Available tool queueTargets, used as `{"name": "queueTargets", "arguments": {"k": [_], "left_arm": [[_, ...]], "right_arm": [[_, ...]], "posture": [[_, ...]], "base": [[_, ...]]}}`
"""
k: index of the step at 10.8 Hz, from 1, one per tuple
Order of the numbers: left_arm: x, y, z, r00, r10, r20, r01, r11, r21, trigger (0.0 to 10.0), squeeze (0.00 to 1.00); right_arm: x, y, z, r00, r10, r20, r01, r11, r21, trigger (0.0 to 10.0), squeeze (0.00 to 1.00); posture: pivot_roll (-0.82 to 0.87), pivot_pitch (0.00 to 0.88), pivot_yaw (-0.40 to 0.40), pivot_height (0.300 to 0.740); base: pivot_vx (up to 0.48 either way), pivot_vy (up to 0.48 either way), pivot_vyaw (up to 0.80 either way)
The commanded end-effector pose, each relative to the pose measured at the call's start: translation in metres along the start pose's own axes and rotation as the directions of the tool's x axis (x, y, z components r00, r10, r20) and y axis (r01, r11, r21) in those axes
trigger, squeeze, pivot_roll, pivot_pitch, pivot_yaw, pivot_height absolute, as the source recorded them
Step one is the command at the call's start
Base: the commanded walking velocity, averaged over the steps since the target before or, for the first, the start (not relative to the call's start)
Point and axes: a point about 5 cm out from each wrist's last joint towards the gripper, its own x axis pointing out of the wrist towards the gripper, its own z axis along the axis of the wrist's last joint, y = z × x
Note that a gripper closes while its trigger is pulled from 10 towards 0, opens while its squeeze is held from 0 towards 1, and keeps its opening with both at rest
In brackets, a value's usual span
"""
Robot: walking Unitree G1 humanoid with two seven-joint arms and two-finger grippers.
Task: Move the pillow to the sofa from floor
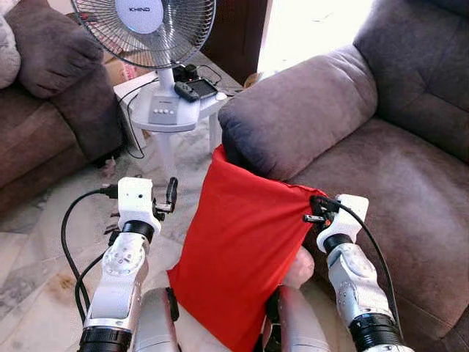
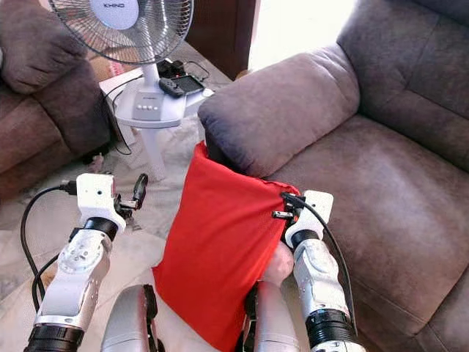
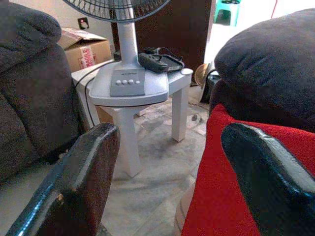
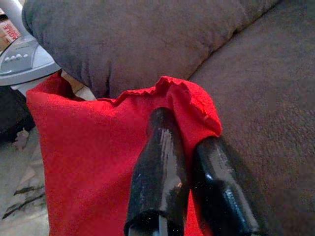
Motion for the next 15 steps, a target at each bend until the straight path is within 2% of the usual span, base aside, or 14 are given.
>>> {"name": "queueTargets", "arguments": {"k": [1,8,15], "left_arm": [[0.001,-0.001,0.003,1.0,-0.009,0.02,0.008,1.0,0.019,10.0,0.0],[0.002,-0.007,0.001,0.998,-0.065,0.024,0.063,0.996,0.068,10.0,0.0],[0.004,-0.01,0.003,0.996,-0.085,0.032,0.082,0.993,0.084,10.0,0.0]], "right_arm": [[0.004,0.002,0.026,0.993,0.003,0.117,-0.001,1.0,-0.018,10.0,0.0],[0.004,0.003,0.027,0.991,-0.022,0.135,0.023,1.0,-0.011,10.0,0.0],[0.003,0.004,0.025,0.991,-0.03,0.129,0.032,0.999,-0.011,10.0,0.0]], "posture": [[0.09,0.055,-0.073,0.578],[0.09,0.024,-0.066,0.587],[0.09,0.058,-0.063,0.701]], "base": [[0.0,0.0,0.0],[0.0,0.0,0.0],[0.0,0.0,0.0]]}}
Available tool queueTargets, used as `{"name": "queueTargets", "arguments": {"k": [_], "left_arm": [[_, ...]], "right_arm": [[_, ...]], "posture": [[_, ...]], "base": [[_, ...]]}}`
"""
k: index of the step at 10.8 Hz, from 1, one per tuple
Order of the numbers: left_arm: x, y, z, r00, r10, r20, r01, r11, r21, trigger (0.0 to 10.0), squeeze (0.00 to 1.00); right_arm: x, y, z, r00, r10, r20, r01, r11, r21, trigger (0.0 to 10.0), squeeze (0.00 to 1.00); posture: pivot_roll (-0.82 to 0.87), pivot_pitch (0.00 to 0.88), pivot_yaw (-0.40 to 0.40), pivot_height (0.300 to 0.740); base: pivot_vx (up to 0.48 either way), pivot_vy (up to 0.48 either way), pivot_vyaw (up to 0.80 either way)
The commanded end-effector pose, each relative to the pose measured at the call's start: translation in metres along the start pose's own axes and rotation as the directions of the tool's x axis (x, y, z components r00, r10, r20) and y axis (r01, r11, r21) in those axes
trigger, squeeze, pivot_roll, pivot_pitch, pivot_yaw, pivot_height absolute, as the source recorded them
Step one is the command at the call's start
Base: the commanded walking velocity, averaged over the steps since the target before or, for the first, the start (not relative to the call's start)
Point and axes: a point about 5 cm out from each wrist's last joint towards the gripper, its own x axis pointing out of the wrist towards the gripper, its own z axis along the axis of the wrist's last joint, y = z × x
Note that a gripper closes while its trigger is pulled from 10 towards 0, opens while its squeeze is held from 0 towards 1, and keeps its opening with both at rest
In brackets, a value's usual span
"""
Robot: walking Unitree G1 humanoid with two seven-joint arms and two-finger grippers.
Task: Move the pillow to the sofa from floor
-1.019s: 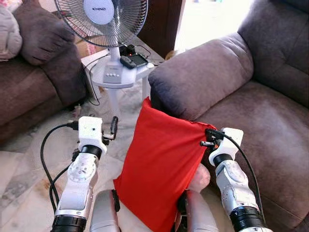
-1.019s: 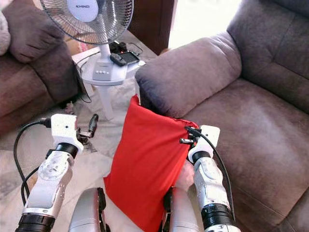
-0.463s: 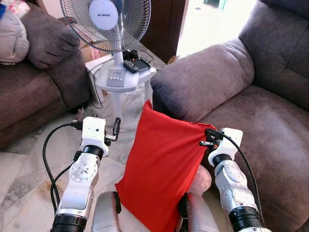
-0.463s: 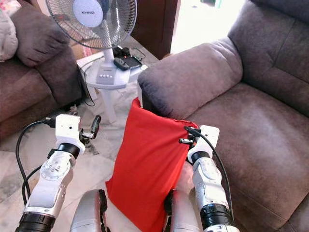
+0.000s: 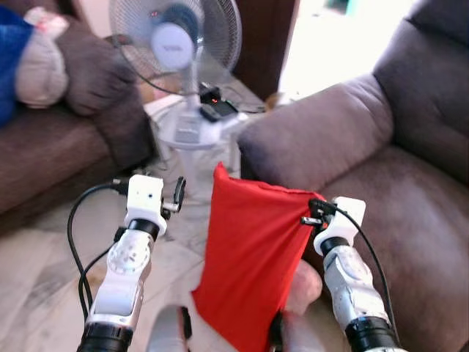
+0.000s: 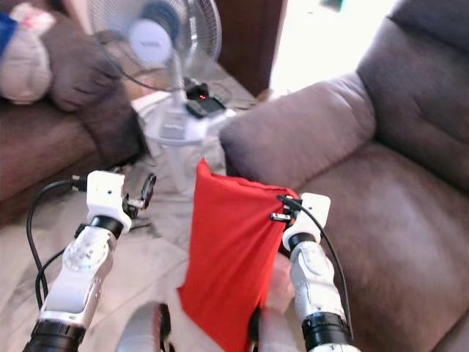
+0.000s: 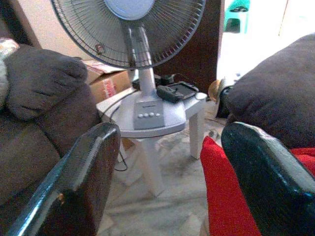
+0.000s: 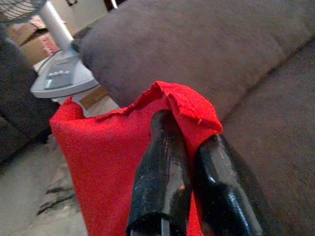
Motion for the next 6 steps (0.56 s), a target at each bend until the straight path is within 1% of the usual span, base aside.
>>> {"name": "queueTargets", "arguments": {"k": [1,2,3,6], "left_arm": [[-0.0001,-0.0009,-0.0001,1.0,-0.01,0.002,0.01,1.0,0.015,10.0,0.0],[-0.0001,-0.0007,0.0001,1.0,-0.01,0.003,0.01,1.0,0.015,10.0,0.0],[-0.0002,-0.0009,0.0004,1.0,-0.011,0.004,0.011,1.0,0.015,10.0,0.0],[0.0,-0.0009,0.0009,1.0,-0.014,0.006,0.014,1.0,0.014,10.0,0.0]], "right_arm": [[0.005,-0.0001,0.0324,0.989,0.0,0.147,0.002,1.0,-0.011,10.0,0.0],[0.0052,0.0008,0.0323,0.989,0.002,0.147,-0.001,1.0,-0.009,10.0,0.0],[0.0053,0.0014,0.0319,0.989,0.004,0.146,-0.002,1.0,-0.009,10.0,0.0],[0.0052,0.0022,0.0315,0.989,0.003,0.147,-0.002,1.0,-0.005,10.0,0.0]], "posture": [[0.1,0.059,-0.064,0.714],[0.1,0.059,-0.064,0.732],[0.1,0.059,-0.064,0.74],[0.1,0.056,-0.06,0.74]], "base": [[0.0,0.0,0.0],[0.0,0.0,0.0],[0.0,0.0,0.0],[0.0,0.0,0.0]]}}
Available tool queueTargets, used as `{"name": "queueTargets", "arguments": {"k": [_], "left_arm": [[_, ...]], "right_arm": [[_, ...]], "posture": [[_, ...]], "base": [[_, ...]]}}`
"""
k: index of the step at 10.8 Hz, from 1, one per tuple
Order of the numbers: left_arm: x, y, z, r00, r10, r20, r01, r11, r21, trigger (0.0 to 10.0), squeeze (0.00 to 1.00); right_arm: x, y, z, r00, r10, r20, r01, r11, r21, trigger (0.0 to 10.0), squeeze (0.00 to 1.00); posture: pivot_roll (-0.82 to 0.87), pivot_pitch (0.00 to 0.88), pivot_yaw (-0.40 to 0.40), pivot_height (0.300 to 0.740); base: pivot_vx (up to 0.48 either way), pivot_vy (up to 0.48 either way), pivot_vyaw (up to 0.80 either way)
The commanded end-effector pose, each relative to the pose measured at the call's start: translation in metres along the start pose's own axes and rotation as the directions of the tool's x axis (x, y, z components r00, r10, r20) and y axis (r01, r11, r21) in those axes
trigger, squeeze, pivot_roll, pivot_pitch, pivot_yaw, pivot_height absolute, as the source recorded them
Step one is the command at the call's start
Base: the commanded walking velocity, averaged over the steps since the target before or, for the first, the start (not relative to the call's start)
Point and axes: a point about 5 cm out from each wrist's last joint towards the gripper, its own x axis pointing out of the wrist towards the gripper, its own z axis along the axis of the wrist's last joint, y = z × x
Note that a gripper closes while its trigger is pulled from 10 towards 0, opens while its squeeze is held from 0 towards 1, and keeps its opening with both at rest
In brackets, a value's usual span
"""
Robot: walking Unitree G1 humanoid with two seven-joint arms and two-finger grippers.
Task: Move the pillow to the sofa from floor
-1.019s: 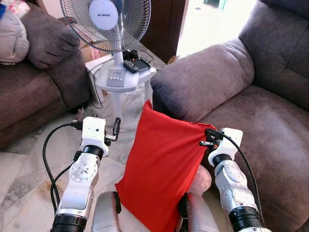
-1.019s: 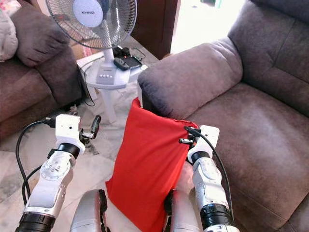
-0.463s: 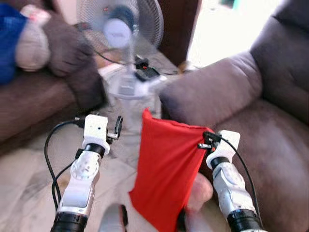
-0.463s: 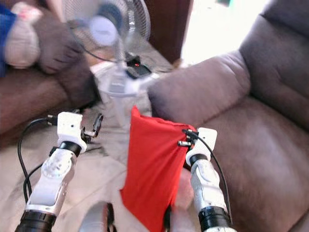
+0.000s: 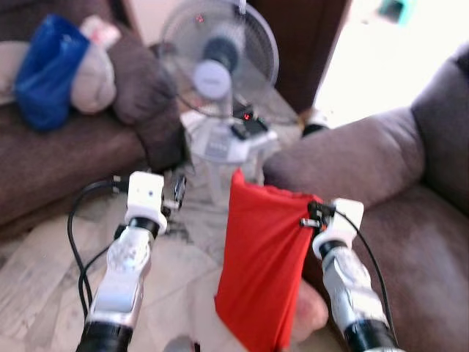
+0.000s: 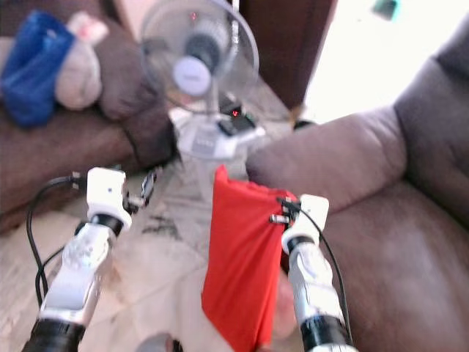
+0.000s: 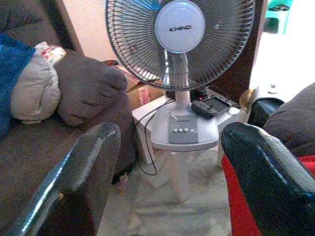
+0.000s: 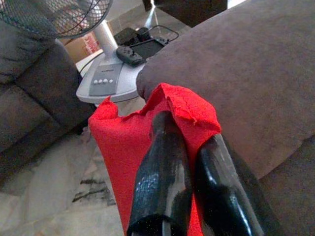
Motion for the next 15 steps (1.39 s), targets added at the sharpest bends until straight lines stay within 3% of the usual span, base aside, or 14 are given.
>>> {"name": "queueTargets", "arguments": {"k": [1,7,10,12,15], "left_arm": [[-0.001,0.0,0.0,1.0,-0.01,0.0,0.01,1.0,0.013,10.0,0.0],[0.004,0.008,0.005,1.0,-0.009,0.009,0.009,1.0,0.02,10.0,0.0],[0.009,0.011,0.008,1.0,-0.012,0.02,0.012,1.0,0.022,10.0,0.0],[0.011,0.014,0.01,1.0,-0.005,0.025,0.005,1.0,0.027,10.0,0.0],[0.013,0.019,0.011,1.0,0.006,0.028,-0.007,0.999,0.032,10.0,0.0]], "right_arm": [[0.006,0.003,0.035,0.987,0.013,0.161,-0.011,1.0,-0.009,10.0,0.0],[0.012,0.017,0.056,0.97,0.052,0.236,-0.058,0.998,0.02,10.0,0.0],[0.013,0.053,0.085,0.915,0.241,0.323,-0.269,0.962,0.045,10.0,0.0],[0.012,0.064,0.094,0.886,0.3,0.353,-0.34,0.939,0.054,10.0,0.0],[0.006,0.09,0.116,0.794,0.455,0.403,-0.512,0.858,0.041,10.0,0.0]], "posture": [[0.11,0.055,-0.055,0.74],[0.13,0.035,-0.021,0.74],[0.13,0.019,-0.01,0.74],[0.14,0.01,-0.009,0.74],[0.14,0.0,-0.007,0.74]], "base": [[0.0,0.0,0.0],[0.0,0.0,0.0],[0.0,0.0,0.0],[0.0,0.0,0.0],[0.0,0.0,0.0]]}}
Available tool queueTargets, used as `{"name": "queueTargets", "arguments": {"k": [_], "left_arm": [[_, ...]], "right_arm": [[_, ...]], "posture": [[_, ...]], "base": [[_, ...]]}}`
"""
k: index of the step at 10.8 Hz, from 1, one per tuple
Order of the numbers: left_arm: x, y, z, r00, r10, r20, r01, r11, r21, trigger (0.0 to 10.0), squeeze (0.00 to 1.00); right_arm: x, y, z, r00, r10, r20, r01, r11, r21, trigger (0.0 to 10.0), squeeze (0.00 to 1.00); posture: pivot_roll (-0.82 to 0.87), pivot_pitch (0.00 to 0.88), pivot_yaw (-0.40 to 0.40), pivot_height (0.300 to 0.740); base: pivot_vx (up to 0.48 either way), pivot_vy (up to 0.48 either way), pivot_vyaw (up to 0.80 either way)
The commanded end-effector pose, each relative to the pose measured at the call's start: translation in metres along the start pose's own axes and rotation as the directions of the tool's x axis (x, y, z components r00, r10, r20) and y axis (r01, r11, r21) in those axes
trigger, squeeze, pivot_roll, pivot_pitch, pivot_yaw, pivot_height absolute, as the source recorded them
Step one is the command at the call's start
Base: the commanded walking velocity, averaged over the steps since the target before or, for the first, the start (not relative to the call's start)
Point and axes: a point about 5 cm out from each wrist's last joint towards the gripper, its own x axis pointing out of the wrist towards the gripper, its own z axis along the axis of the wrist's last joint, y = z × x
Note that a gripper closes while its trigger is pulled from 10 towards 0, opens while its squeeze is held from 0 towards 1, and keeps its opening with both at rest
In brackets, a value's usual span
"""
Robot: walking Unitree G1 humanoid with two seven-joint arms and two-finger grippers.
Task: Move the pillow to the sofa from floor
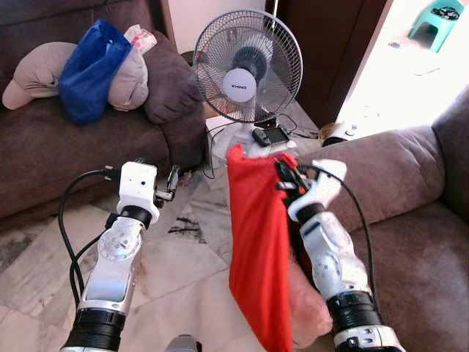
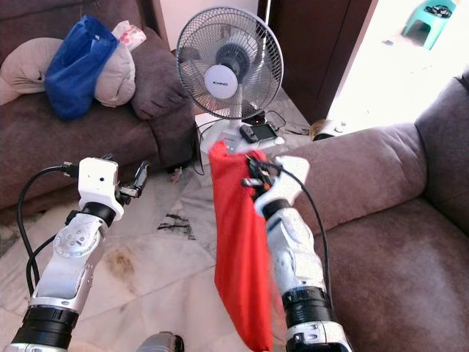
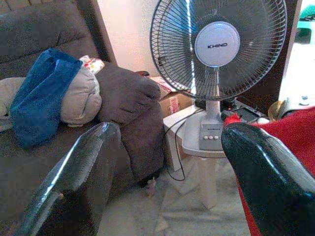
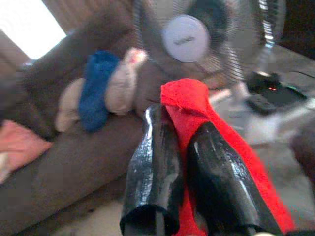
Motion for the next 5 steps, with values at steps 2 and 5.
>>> {"name": "queueTargets", "arguments": {"k": [2,5], "left_arm": [[0.004,0.006,0.003,1.0,0.009,0.012,-0.009,1.0,-0.003,10.0,0.0],[0.006,0.006,0.005,1.0,0.007,0.017,-0.007,1.0,-0.005,10.0,0.0]], "right_arm": [[0.003,0.048,0.04,0.929,0.338,0.149,-0.341,0.94,-0.009,10.0,0.0],[-0.005,0.066,0.036,0.858,0.494,0.141,-0.505,0.861,0.056,10.0,0.0]], "posture": [[0.14,0.0,-0.003,0.74],[0.15,0.0,0.001,0.74]], "base": [[0.0,0.0,0.0],[0.0,0.0,0.0]]}}
